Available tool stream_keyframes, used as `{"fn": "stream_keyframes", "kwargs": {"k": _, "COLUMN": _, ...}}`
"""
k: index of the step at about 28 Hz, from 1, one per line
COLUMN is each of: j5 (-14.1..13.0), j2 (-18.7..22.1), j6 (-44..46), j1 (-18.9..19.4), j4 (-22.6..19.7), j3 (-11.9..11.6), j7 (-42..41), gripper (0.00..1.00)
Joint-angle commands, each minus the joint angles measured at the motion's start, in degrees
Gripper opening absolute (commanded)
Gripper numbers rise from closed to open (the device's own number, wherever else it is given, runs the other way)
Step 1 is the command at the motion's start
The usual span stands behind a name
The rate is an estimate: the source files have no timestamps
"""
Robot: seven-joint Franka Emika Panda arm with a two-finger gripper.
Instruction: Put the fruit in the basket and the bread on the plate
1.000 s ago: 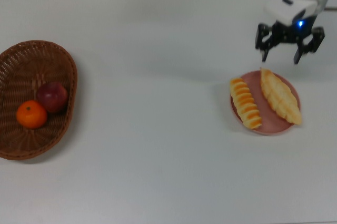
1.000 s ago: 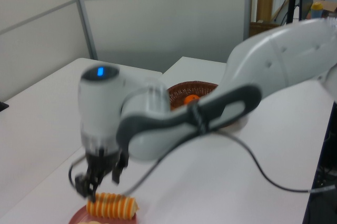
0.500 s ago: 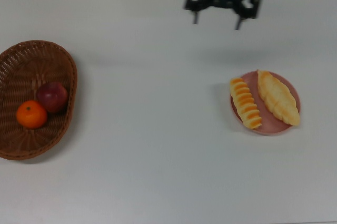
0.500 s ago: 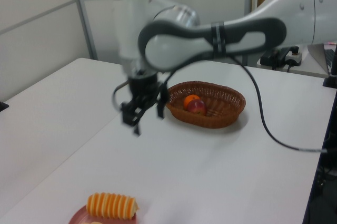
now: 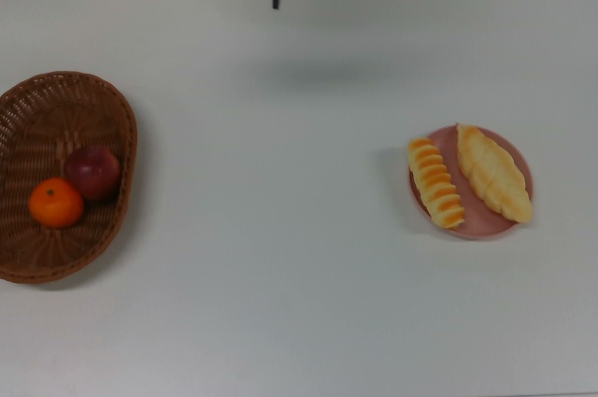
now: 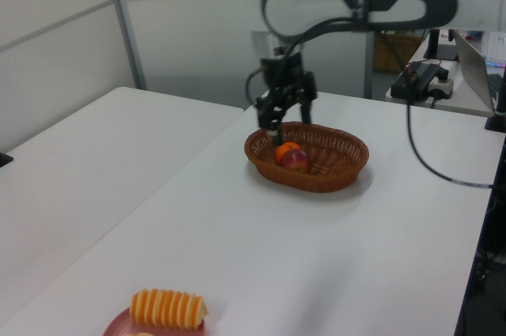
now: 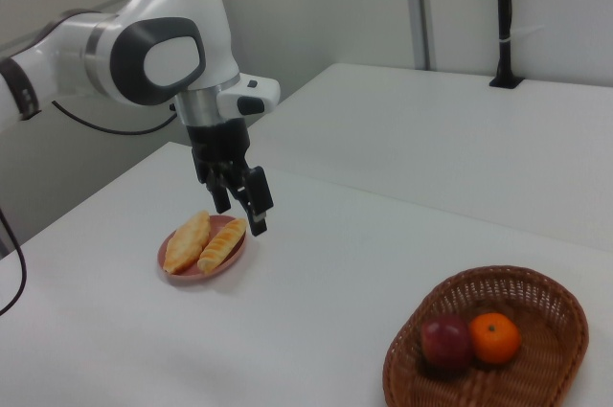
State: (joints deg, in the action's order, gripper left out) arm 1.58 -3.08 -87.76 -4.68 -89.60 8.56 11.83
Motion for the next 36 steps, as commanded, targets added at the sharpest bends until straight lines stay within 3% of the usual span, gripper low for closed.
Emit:
{"fn": "stream_keyframes", "kwargs": {"k": 1, "j5": -1.0, "j2": 4.7, "j6": -1.3, "j1": -1.7, "j4": -6.1, "j3": 0.1, "j7": -1.2, "gripper": 1.00}}
{"fn": "stream_keyframes", "kwargs": {"k": 18, "j5": -1.2, "j2": 5.4, "j6": -10.2, "j1": -2.2, "j4": -7.4, "j3": 0.2, "j7": -0.5, "gripper": 1.00}}
{"fn": "stream_keyframes", "kwargs": {"k": 36, "j5": -1.1, "j2": 4.8, "j6": -10.2, "j1": -3.4, "j4": -7.0, "j3": 0.2, "j7": -2.7, "gripper": 1.00}}
